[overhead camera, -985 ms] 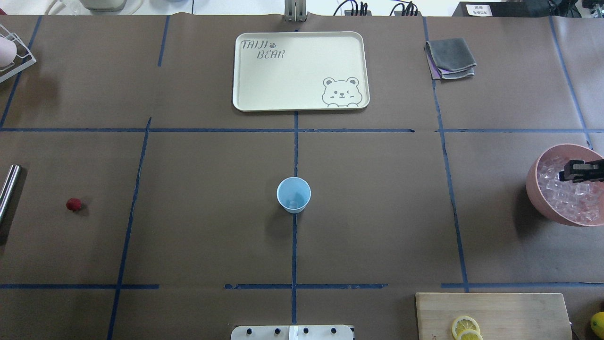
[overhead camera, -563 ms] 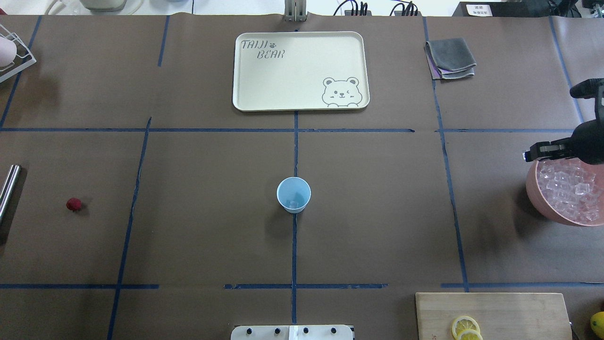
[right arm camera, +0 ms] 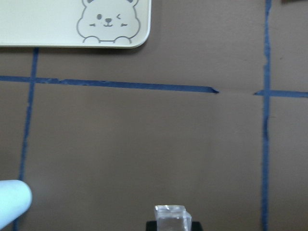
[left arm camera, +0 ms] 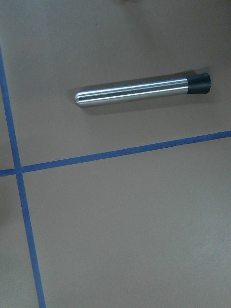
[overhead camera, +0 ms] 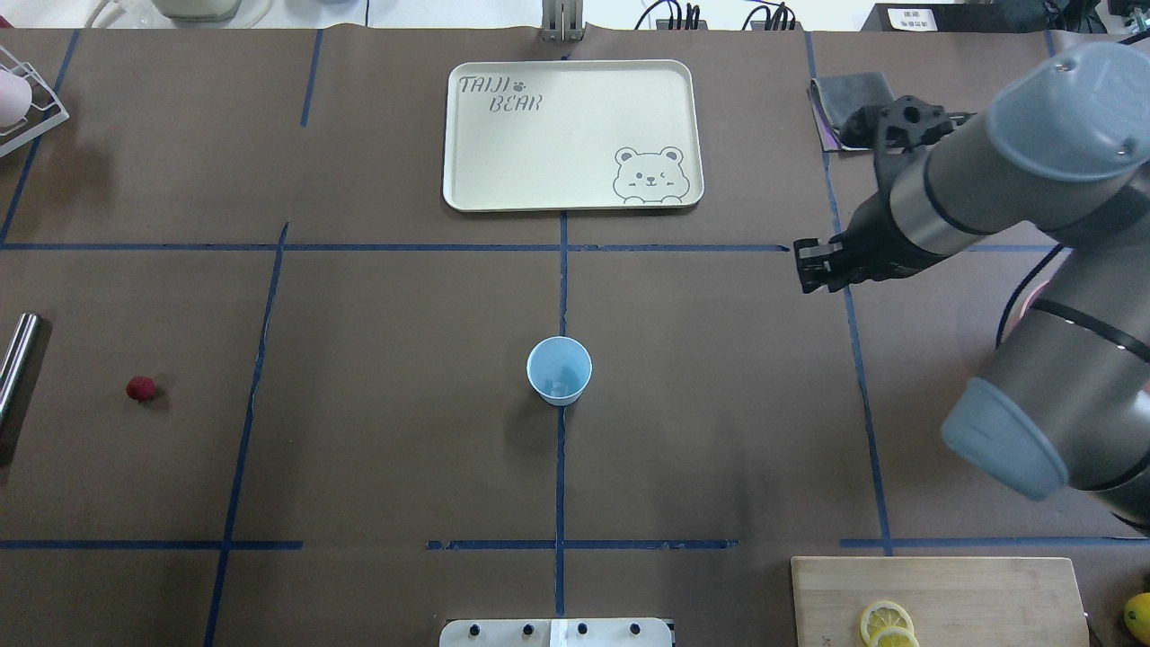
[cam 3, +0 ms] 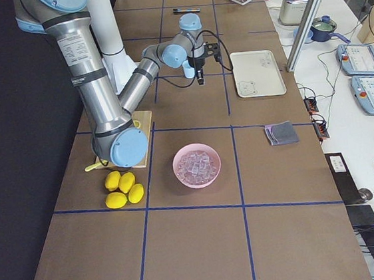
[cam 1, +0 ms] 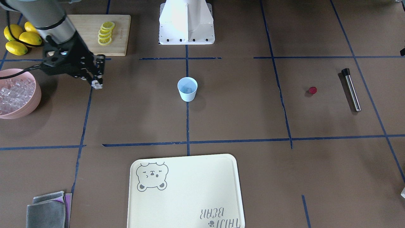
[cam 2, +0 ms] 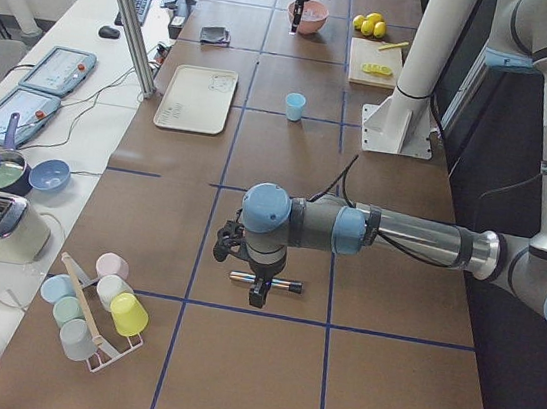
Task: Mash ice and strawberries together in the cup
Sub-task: 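Move the held cube with the right gripper over the cup and release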
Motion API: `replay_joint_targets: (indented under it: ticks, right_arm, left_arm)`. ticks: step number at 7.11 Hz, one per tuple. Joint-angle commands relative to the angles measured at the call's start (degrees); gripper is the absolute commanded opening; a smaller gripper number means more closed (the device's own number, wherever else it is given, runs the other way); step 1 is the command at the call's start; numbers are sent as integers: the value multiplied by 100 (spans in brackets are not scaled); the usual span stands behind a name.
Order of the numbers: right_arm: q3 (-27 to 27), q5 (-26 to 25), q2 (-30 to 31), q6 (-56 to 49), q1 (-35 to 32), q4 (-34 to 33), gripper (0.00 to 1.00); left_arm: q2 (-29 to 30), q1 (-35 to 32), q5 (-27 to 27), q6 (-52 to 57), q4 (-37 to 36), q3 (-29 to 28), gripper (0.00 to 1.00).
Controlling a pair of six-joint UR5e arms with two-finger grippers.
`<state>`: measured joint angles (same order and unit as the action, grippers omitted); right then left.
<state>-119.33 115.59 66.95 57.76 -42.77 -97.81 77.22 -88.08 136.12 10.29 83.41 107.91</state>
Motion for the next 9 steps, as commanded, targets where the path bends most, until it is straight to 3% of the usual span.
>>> replay_joint_targets:
  ticks: [1,2,4,7,9]
  right_arm:
    - [609,-648,-1389,1178,853,-563,0]
    - [952,-1296,-1752,1559,1266,-564,0]
    - [1787,-1390,-2455,1966,1498,-564,0]
    - [1974,-1749,-2555,2011,1753,-546,5]
    - [1984,-1759,-2494,2002,1894,-555,21]
  left_arm:
    - [4,1,-7,-1,0,11,100]
    - [4,10,-7,-1,0,11,100]
    - [13,10,-7,-1,0,11,100]
    - [4,10,-7,-1,0,11,100]
    - [4,10,-7,-1,0,11,100]
